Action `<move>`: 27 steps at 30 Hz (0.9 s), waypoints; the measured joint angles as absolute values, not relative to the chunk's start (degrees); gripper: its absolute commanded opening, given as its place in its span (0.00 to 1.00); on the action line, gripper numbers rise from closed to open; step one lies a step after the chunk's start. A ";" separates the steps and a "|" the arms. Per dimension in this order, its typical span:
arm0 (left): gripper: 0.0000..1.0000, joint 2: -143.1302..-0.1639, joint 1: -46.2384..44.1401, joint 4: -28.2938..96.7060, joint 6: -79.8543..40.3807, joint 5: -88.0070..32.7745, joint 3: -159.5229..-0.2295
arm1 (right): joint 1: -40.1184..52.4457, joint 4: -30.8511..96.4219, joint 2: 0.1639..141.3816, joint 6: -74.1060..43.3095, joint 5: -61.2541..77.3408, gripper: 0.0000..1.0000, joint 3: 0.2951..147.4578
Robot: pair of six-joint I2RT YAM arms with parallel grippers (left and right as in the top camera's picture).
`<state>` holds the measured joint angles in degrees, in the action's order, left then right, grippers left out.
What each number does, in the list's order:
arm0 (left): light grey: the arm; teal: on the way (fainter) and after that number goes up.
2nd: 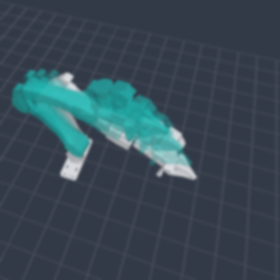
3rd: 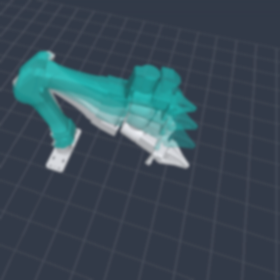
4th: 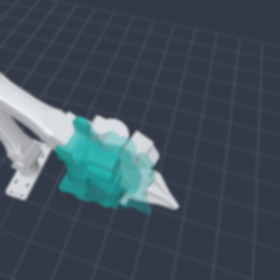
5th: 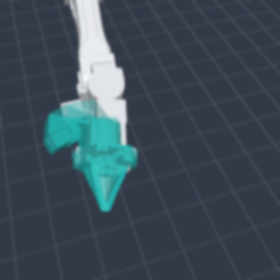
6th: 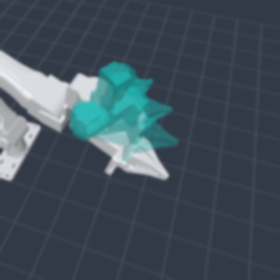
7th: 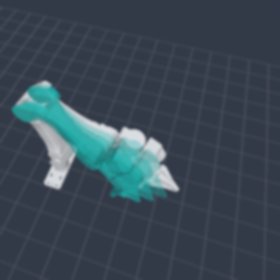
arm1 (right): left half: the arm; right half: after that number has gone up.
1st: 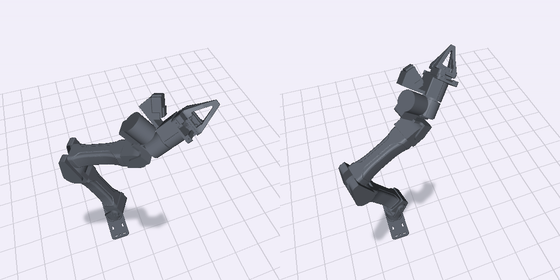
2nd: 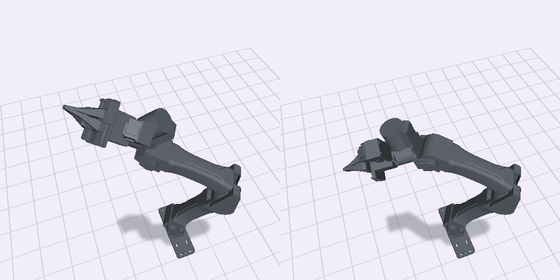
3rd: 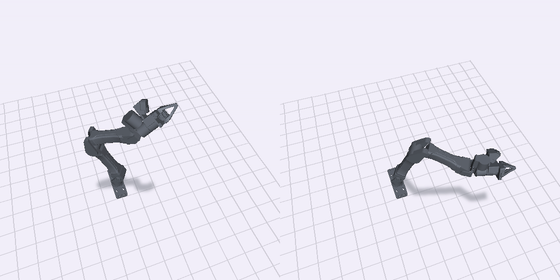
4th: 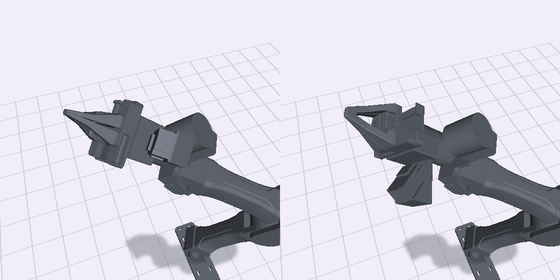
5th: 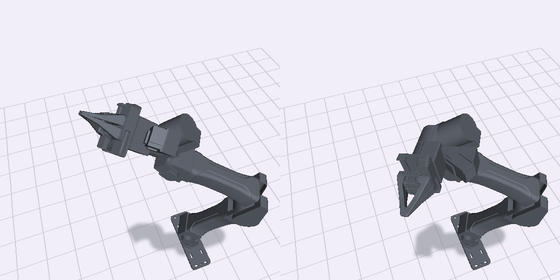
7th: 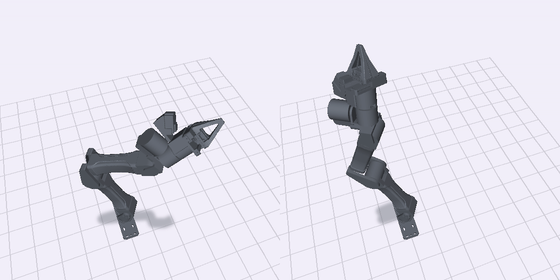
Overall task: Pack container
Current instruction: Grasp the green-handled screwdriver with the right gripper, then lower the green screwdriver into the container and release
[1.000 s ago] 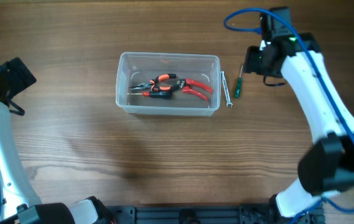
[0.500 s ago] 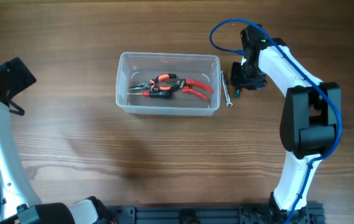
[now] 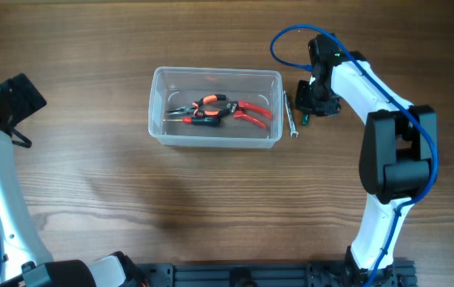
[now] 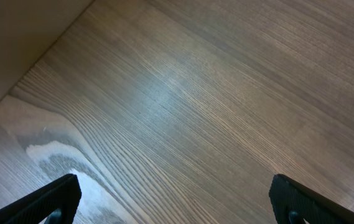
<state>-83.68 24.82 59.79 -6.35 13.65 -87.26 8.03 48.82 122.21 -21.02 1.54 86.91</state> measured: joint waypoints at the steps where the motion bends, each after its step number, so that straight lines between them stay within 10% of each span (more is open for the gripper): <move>1: 1.00 -83.68 24.82 59.79 -6.35 13.65 -87.26 | 8.03 50.17 122.21 -20.99 1.48 0.04 87.07; 8: 1.00 -83.68 24.82 59.79 -6.35 13.65 -87.26 | 10.85 58.37 100.31 -13.54 1.56 0.04 92.92; 13: 1.00 -83.68 24.82 59.81 -6.35 13.65 -87.26 | 28.77 56.12 83.00 10.26 15.70 0.04 95.94; 27: 1.00 -83.68 24.82 59.79 -6.35 13.65 -87.26 | 39.55 43.86 118.67 40.21 0.54 0.05 93.34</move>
